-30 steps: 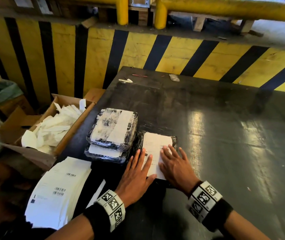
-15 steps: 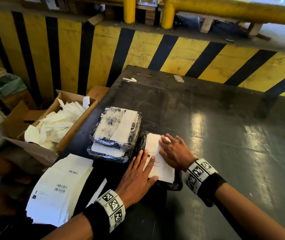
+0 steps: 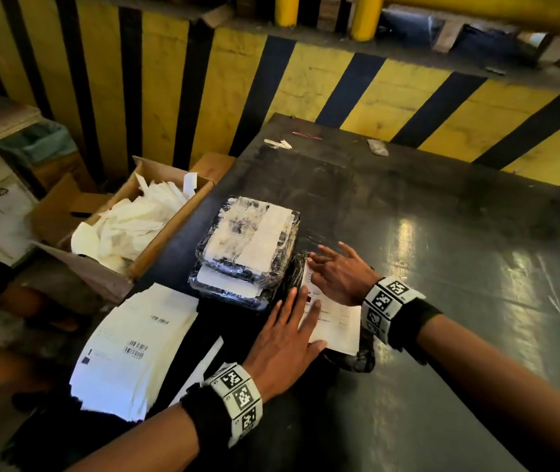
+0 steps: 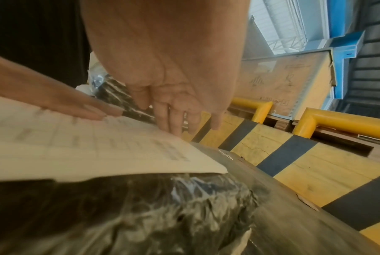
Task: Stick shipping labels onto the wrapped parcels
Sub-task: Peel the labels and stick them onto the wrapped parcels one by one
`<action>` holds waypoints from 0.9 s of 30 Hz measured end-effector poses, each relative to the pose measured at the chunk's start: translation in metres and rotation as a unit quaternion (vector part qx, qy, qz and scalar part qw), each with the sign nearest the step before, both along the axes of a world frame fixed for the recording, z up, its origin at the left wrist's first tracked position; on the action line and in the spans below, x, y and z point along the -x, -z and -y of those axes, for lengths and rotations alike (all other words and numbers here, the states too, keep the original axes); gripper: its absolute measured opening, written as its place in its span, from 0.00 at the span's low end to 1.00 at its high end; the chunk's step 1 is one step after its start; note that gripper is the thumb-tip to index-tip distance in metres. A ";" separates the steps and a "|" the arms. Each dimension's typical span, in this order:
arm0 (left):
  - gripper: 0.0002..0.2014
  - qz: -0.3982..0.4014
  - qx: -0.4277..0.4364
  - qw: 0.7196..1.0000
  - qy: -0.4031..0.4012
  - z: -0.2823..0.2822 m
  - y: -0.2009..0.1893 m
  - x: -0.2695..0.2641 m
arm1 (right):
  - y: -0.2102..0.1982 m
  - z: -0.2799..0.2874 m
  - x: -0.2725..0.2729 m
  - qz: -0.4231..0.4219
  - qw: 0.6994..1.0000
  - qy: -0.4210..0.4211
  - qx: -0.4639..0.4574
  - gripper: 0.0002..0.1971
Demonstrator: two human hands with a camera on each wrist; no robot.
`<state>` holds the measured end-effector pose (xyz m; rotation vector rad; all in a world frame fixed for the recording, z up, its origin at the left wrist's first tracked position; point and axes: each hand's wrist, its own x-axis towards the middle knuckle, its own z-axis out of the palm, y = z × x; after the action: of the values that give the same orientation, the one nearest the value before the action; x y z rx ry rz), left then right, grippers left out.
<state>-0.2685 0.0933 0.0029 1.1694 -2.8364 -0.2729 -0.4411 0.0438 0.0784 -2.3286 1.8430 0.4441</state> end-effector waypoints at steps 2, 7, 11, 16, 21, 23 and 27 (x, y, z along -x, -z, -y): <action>0.33 0.008 -0.001 1.000 -0.002 -0.001 0.000 -0.001 | 0.002 -0.006 0.000 -0.008 1.000 -0.010 0.009 0.27; 0.32 0.023 0.010 1.000 0.002 -0.004 -0.003 -0.001 | 0.013 -0.058 0.026 0.030 0.999 -0.026 0.017 0.38; 0.33 0.015 0.006 1.000 0.003 -0.005 -0.005 -0.001 | 0.026 -0.098 0.064 0.057 0.997 0.045 0.016 0.38; 0.34 -0.006 -0.012 1.000 0.015 -0.004 -0.005 0.001 | 0.034 -0.112 0.044 0.091 0.988 0.113 0.059 0.50; 0.37 0.030 -0.016 0.999 0.030 -0.002 -0.003 0.001 | 0.036 -0.121 0.000 0.045 0.989 0.097 0.100 0.36; 0.38 0.025 -0.015 0.999 0.036 -0.003 -0.002 -0.001 | 0.041 -0.134 -0.004 0.069 0.989 0.080 0.101 0.33; 0.37 0.036 -0.008 0.999 0.035 -0.008 -0.003 -0.004 | 0.050 -0.160 0.014 0.121 0.982 0.096 0.108 0.39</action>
<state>-0.2642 0.1011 0.0061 1.1069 -2.9466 -0.2625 -0.4551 0.2033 0.0283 -2.1809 2.0532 -0.0647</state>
